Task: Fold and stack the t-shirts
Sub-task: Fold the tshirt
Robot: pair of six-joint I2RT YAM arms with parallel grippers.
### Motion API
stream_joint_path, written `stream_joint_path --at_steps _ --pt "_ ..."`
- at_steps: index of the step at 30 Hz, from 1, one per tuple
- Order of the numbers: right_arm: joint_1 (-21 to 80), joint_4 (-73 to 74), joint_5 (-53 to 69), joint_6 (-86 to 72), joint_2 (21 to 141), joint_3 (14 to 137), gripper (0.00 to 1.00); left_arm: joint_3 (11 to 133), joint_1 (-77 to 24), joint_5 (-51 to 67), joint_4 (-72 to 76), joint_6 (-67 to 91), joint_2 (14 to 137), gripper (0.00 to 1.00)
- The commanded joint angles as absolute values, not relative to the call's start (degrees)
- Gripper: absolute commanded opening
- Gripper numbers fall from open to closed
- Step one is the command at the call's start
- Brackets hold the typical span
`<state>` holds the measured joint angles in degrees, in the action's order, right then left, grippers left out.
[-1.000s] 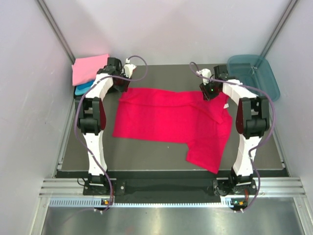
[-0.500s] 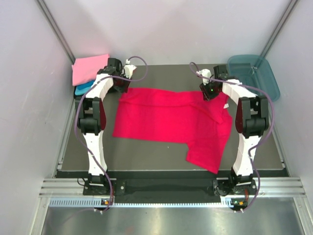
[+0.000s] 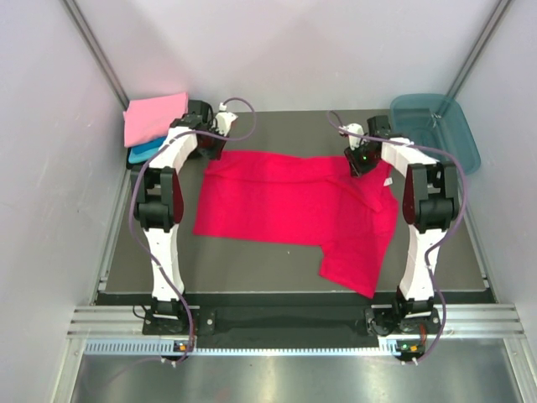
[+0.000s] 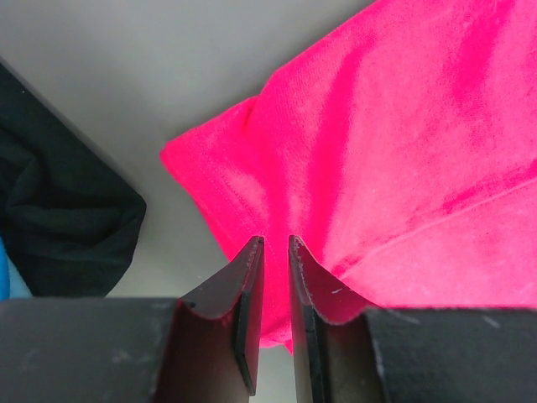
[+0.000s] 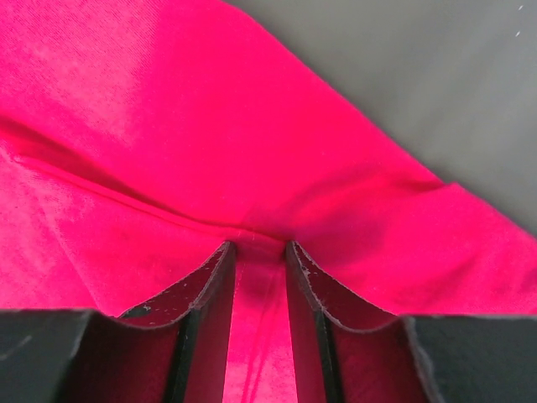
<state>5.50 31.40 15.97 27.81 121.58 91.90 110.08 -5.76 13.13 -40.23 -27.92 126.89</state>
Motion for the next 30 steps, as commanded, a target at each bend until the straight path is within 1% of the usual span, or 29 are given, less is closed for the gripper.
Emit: stream_joint_path --at_steps 1,4,5,8,13,19,25,27,28,29,30 --pt "5.1 31.5 17.0 27.2 121.9 93.9 0.31 110.1 -6.2 12.8 -39.8 -27.6 122.8 0.23" --pt "5.1 31.3 17.2 27.0 122.1 94.3 0.23 110.2 -6.4 12.6 -39.7 -27.9 122.8 0.23" --pt "5.0 31.5 17.3 27.0 122.2 94.6 0.13 110.2 -6.6 12.5 -39.7 -27.9 123.0 0.23" --pt "5.0 31.5 17.2 26.9 121.4 94.4 0.00 110.1 -6.9 12.3 -39.7 -27.9 123.0 0.23" --pt "6.0 31.1 16.8 25.9 114.5 91.2 0.00 110.0 -6.9 12.0 -39.5 -28.2 123.0 0.23" --pt "10.0 32.6 16.3 25.4 106.3 83.8 0.00 108.8 -6.9 12.2 -37.6 -28.8 122.6 0.23" --pt "18.5 34.3 16.2 25.1 98.2 74.1 0.01 106.2 -6.8 12.5 -35.2 -29.3 121.1 0.22" --pt "22.0 34.8 16.5 24.6 96.3 69.8 0.08 105.7 -6.9 12.4 -34.8 -29.4 120.9 0.23" --pt "22.8 34.9 16.4 23.6 94.7 67.8 0.14 105.5 -6.9 12.3 -34.6 -29.4 120.9 0.23" --pt "23.7 35.0 16.4 22.9 94.0 67.2 0.23 105.4 -6.9 12.2 -34.5 -29.4 120.8 0.23" --pt "23.8 35.0 16.2 22.4 93.3 67.0 0.25 105.5 -6.9 12.0 -34.4 -29.6 120.7 0.23"
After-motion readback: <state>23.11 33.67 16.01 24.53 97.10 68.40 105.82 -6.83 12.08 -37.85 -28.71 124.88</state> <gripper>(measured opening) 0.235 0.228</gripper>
